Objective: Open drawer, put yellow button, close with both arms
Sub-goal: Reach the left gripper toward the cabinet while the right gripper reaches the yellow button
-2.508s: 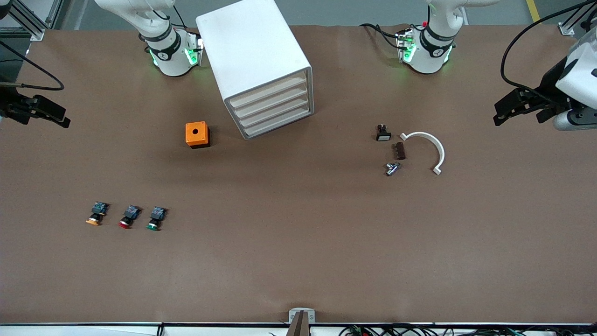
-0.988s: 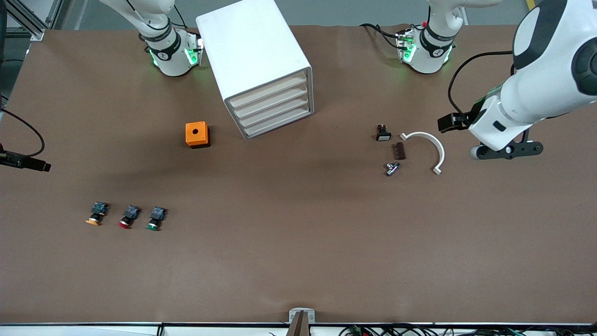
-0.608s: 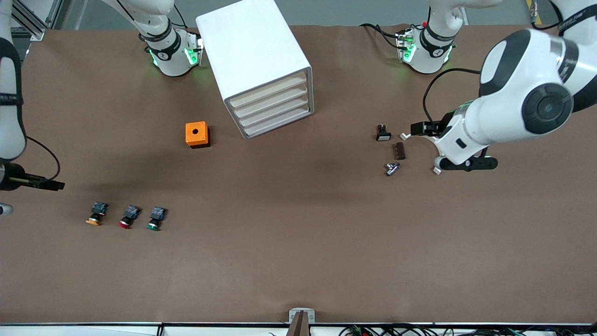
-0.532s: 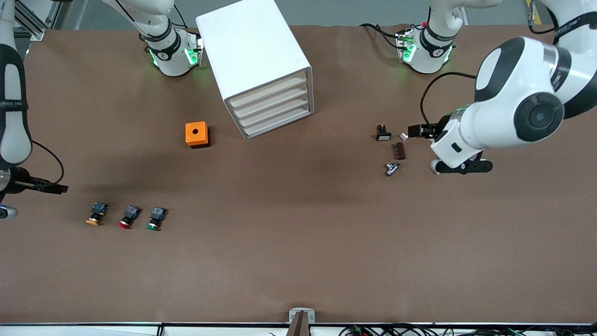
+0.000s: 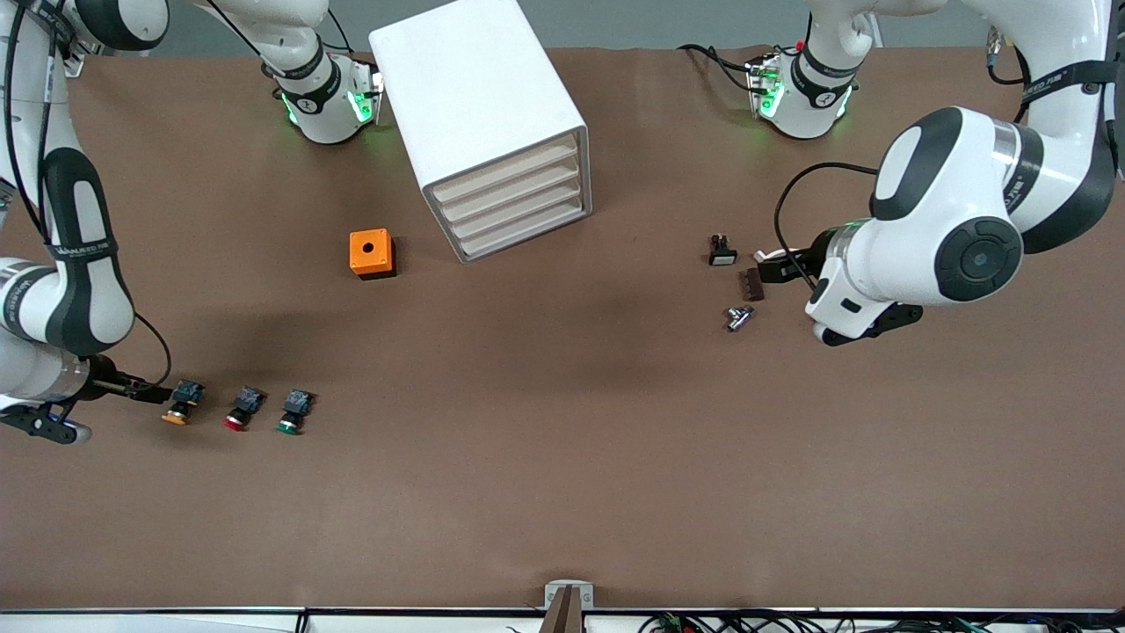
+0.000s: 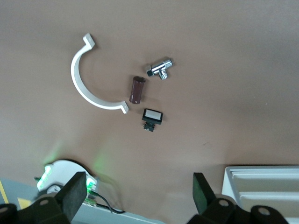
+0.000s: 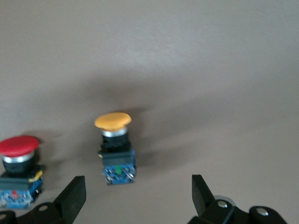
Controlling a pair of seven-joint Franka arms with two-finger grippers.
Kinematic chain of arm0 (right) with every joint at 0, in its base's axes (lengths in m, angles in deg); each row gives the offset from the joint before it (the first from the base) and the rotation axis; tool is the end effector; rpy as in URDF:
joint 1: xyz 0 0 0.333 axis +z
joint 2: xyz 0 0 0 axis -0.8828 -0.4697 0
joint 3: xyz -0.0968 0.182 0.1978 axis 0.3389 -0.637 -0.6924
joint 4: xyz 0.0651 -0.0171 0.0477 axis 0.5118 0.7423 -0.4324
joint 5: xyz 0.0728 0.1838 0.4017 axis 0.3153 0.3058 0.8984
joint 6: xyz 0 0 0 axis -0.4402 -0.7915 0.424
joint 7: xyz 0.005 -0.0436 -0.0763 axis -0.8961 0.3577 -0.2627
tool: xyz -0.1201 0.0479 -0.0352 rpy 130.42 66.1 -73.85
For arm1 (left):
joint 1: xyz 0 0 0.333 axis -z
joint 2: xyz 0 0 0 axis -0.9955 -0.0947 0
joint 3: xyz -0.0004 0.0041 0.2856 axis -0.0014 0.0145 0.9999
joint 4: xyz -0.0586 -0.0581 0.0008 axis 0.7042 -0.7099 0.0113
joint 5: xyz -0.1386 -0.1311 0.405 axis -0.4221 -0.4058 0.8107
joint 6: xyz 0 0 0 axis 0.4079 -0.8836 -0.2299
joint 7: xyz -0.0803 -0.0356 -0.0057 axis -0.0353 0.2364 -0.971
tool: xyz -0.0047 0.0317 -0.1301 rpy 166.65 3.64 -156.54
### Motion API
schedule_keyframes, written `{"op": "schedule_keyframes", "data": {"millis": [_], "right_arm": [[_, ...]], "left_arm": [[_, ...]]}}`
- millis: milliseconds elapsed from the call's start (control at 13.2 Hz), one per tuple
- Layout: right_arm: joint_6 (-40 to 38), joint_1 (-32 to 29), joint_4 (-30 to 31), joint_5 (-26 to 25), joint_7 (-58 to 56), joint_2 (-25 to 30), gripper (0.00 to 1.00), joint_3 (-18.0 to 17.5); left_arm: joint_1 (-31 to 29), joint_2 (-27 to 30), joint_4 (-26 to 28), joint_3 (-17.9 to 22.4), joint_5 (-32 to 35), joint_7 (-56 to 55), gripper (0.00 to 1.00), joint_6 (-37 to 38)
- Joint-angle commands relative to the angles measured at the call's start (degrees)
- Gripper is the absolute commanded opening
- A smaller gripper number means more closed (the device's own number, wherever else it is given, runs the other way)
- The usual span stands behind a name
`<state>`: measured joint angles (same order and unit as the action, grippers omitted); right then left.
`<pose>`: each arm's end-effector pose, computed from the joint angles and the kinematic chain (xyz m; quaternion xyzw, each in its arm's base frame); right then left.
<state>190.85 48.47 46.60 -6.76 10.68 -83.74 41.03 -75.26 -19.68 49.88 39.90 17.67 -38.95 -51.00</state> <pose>0.6793 -0.2158 0.1585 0.9849 -0.1660 -0.0377 0.0304 0.6004 -0.2269 0.3888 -0.9615 -0.1573 0.2237 0.0251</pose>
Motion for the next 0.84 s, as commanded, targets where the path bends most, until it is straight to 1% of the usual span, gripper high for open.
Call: {"op": "schedule_keyframes", "data": {"millis": [0,152,228,304,532,760], "right_arm": [[3.65,0.94,1.52,-0.08,1.22,-0.49,1.0,0.01],[4.46,1.47,1.96,-0.78,0.53,-1.37,1.0,0.01],[4.37,1.56,2.14,-0.79,0.26,-1.72,1.0,0.01],[4.37,1.82,2.84,-0.87,-0.18,-1.9,1.0,0.01],[4.46,1.83,4.94,-0.87,-2.9,-1.99,1.0,0.01],[4.46,1.65,5.66,-0.87,-5.8,-2.34,1.0,0.01]], "left_arm": [[3.43,-2.77,-1.6,0.22,-0.56,-11.11,1.0,1.04],[3.52,-5.57,-1.69,0.05,-0.82,-23.66,1.0,0.95],[4.13,-6.98,-2.22,-0.13,-1.17,-28.08,1.0,0.95],[5.09,-8.13,-2.66,-0.13,-2.48,-31.86,1.0,0.95],[5.37,-9.98,-3.01,-0.13,-6.87,-41.97,1.0,0.95],[8.26,-14.54,-6.08,-0.04,-10.04,-52.09,1.0,0.86]]}}
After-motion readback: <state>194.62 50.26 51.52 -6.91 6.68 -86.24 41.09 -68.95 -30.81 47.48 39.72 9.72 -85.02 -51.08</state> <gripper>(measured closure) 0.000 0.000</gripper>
